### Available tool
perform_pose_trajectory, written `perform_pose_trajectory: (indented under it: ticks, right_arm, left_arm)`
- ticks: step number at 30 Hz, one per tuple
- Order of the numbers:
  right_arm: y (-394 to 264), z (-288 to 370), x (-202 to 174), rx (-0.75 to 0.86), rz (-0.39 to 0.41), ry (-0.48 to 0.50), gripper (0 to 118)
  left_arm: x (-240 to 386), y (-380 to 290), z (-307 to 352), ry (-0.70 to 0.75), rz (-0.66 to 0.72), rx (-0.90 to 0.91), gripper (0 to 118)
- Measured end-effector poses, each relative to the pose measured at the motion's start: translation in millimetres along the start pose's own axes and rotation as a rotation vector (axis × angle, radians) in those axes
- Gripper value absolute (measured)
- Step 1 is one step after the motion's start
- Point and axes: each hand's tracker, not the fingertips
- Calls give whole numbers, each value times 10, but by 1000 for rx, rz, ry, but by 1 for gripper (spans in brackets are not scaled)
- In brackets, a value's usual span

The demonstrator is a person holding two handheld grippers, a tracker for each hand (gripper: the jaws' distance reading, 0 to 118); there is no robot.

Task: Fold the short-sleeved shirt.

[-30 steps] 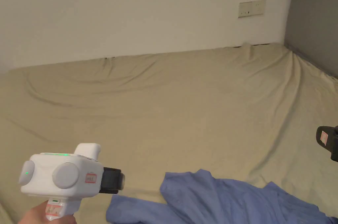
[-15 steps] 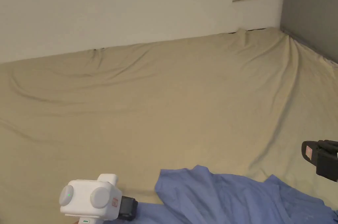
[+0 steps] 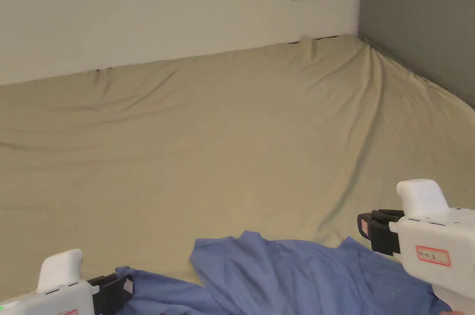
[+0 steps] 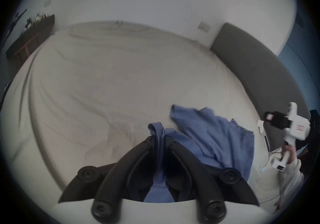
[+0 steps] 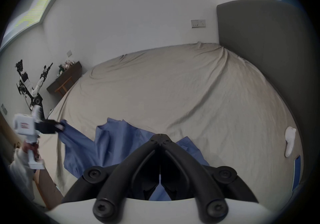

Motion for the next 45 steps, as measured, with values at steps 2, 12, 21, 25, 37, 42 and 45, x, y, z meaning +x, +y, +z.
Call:
perform_pose_trajectory:
  ticks: [2, 12, 21, 25, 37, 42, 45]
  right_arm:
    - [17, -263, 16, -48, 33, 13, 3]
    - [48, -1606, 114, -271, 137, 117, 118]
    - [-265, -1710, -306, -429, 387, 74, 82]
    - [-200, -1633, -350, -414, 310, 75, 4]
    - [389, 757, -667, 429, 85, -20, 4]
    - [1082, 1548, -647, 683, 3, -44, 4]
    - [1586, 1753, -513, 767, -27, -41, 4]
  left_arm:
    - [139, 4, 249, 12, -45, 58, 10]
    - [141, -131, 497, -6, -36, 81, 10]
    - [-49, -316, 491, 42, 16, 53, 10]
    - [-78, -405, 434, 59, 61, 64, 10]
    - [139, -35, 1590, 202, 60, 407, 9]
    - [266, 608, 2029, 252, 53, 569, 8]
    - [301, 1125, 2161, 289, 38, 643, 7]
